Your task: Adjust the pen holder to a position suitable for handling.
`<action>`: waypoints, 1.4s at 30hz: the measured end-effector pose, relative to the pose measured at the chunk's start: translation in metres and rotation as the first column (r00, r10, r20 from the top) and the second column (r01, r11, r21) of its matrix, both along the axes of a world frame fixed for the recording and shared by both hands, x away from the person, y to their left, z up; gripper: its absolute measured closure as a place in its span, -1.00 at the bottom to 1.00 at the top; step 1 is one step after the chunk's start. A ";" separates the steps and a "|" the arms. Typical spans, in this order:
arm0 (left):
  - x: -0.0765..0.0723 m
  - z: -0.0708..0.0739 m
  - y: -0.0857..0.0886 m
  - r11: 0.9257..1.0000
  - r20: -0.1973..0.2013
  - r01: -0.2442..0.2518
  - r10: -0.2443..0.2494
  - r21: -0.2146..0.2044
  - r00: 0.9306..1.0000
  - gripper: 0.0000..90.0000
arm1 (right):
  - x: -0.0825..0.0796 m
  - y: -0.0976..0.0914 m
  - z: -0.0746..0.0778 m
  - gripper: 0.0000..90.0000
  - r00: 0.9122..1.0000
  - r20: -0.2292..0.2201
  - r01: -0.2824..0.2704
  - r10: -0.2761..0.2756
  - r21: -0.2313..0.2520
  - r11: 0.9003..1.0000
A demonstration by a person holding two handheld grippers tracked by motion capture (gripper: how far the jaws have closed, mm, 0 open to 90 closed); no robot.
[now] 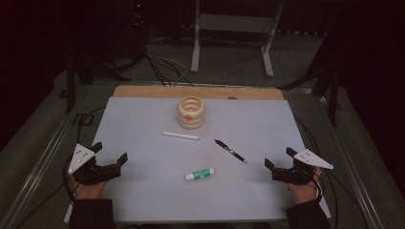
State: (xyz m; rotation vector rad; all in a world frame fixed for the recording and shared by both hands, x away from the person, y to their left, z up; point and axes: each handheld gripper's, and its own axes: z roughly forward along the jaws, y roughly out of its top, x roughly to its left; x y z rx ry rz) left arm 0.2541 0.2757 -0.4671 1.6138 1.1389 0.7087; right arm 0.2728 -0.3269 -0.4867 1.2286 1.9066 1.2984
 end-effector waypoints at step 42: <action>0.024 0.029 -0.022 0.997 0.005 0.071 -0.072 0.029 0.997 -1.00 | -0.004 -0.001 0.003 -1.00 1.000 0.008 -0.006 0.005 0.057 0.998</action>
